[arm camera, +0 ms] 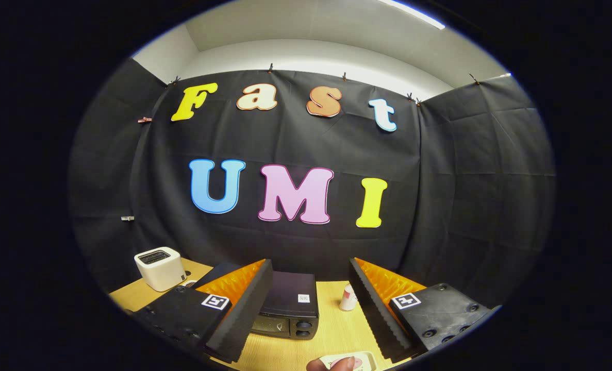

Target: Open the toaster oven, put the food inside, and close the toaster oven door.

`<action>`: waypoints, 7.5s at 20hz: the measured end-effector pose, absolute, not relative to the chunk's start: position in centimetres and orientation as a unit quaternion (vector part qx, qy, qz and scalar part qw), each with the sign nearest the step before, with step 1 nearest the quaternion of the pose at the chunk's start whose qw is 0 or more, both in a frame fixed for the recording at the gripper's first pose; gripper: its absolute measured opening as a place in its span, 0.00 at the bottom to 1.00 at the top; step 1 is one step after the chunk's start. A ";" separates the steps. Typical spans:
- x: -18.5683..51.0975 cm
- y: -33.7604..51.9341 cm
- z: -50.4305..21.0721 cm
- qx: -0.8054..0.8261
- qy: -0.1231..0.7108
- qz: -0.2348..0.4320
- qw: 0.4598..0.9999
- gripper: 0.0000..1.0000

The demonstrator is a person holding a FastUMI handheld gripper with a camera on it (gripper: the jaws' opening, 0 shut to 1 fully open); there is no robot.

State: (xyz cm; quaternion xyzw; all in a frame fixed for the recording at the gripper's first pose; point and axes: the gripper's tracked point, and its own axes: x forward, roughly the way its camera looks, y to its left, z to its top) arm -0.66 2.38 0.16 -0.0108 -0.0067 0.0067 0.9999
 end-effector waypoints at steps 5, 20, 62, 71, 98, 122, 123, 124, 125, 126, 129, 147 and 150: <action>-0.9 3.2 0.3 -0.008 -0.008 0.011 1.000 0.97; 0.1 12.1 -3.3 0.009 0.006 0.042 0.999 0.98; 0.5 19.3 -28.1 0.035 0.253 0.025 0.966 0.99; -2.5 19.2 -31.4 0.018 0.305 0.028 0.952 0.99; -8.5 5.3 -31.5 0.024 0.418 0.133 0.898 0.99; -6.8 -19.2 -43.3 0.093 0.615 0.090 0.778 0.82; -6.8 -18.8 -43.7 0.095 0.622 0.096 0.772 0.79; -6.7 -18.4 -43.9 0.098 0.626 0.102 0.766 0.77; -6.4 -17.9 -44.0 0.102 0.631 0.107 0.762 0.75; -6.3 -17.4 -44.2 0.106 0.636 0.109 0.756 0.75; -5.8 -16.4 -44.7 0.112 0.649 0.114 0.744 0.74; -7.1 -12.3 -44.6 0.286 0.641 0.137 0.699 0.06; -6.9 -11.1 -43.6 0.319 0.617 0.155 0.702 0.05</action>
